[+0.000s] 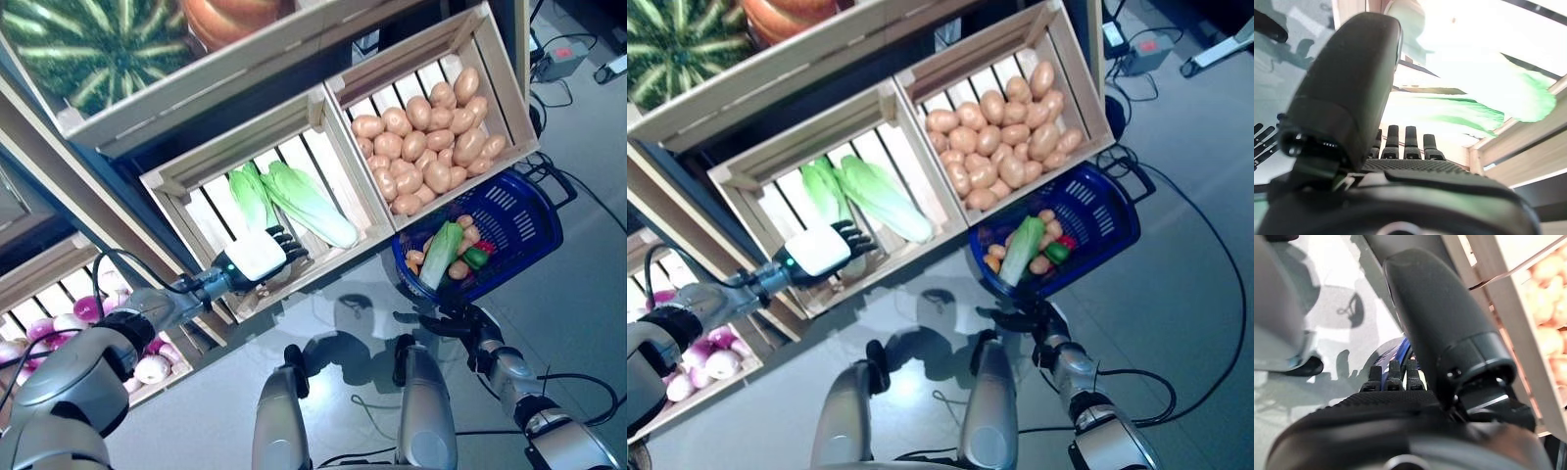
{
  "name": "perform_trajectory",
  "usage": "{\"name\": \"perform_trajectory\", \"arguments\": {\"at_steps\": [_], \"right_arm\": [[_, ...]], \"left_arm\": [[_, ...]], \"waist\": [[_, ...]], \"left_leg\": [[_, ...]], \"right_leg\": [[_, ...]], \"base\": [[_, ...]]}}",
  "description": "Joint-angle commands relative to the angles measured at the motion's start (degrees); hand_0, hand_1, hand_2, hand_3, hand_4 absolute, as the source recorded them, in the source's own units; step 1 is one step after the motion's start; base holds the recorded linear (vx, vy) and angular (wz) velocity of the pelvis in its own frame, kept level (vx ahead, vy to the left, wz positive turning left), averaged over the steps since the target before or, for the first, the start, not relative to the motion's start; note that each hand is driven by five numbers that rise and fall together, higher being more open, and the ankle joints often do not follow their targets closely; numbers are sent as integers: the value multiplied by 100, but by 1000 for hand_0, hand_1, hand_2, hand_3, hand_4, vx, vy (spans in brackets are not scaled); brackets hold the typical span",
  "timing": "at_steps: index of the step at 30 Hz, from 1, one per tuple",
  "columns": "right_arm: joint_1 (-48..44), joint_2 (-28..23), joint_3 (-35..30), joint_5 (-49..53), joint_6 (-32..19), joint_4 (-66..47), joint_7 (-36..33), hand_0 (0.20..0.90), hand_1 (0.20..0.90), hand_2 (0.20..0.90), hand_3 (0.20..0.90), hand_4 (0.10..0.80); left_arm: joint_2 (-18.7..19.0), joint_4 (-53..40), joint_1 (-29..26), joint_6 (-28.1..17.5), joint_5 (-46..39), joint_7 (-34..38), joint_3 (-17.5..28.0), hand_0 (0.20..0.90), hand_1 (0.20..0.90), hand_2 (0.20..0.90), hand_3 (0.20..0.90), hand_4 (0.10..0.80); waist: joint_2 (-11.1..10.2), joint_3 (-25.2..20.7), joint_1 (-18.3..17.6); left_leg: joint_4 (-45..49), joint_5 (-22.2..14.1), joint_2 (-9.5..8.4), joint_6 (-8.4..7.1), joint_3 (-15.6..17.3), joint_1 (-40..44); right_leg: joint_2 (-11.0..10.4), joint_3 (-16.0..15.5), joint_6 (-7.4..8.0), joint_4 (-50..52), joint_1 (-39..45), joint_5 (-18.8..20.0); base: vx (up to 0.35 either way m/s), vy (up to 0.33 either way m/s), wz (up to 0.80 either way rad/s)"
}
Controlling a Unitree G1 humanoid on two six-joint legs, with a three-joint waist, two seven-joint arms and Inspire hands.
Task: Put vegetables into the basket
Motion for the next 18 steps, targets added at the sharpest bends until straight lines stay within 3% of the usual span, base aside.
{"name": "perform_trajectory", "arguments": {"at_steps": [1, 10, 11, 12, 15, 16, 18], "right_arm": [[89, -331, -250, 399, -262, -359, 123, 900, 900, 900, 900, 800], [217, -529, -352, 484, -195, -547, 241, 900, 900, 900, 900, 800], [237, -540, -357, 487, -194, -563, 223, 900, 900, 900, 900, 800], [228, -549, -366, 486, -188, -576, 216, 900, 900, 900, 900, 800], [239, -649, -416, 589, -127, -674, 191, 900, 900, 900, 900, 800], [266, -703, -454, 660, -130, -728, 174, 900, 900, 900, 900, 800], [282, -759, -527, 677, -109, -751, 213, 900, 900, 900, 900, 800]], "left_arm": [[444, -250, -220, 259, -76, 450, 334, 900, 900, 900, 900, 800], [725, -203, -427, 374, 482, 253, 333, 900, 900, 900, 900, 800], [744, -189, -435, 373, 544, 234, 331, 900, 900, 900, 900, 800], [755, -183, -450, 394, 574, 216, 330, 900, 900, 900, 900, 800], [810, -144, -507, 449, 636, 117, 306, 900, 900, 900, 900, 800], [817, -104, -536, 466, 696, 8, 282, 900, 900, 900, 900, 800], [825, -53, -540, 481, 749, -30, 275, 900, 900, 900, 900, 800]], "waist": [[9, -386, -13], [9, -361, -38], [13, -352, -39], [5, -340, -48], [-10, -318, -85], [-11, -308, -106], [-23, -295, -129]], "left_leg": [[863, -673, 148, 42, -92, -275], [1762, -1088, 207, 37, -349, -880], [1909, -1282, 210, -14, -398, -877], [1876, -1134, 210, 27, -379, -955], [2048, -1198, 225, 28, -410, -1112], [2248, -1405, 241, -20, -460, -1166], [2373, -1464, 249, -32, -487, -1254]], "right_leg": [[-171, 96, -32, 205, 196, -75], [-310, 237, -26, 1065, -499, -406], [-313, 277, 32, 1214, -506, -579], [-315, 259, -17, 1159, -573, -440], [-313, 287, -3, 1302, -728, -476], [-315, 338, 57, 1481, -783, -650], [-311, 364, 74, 1580, -870, -688]], "base": [[-5, 42, 4], [17, 29, 5], [14, 34, 4], [5, 33, 6], [15, 49, 8], [101, 64, 3], [55, 50, 0]]}}
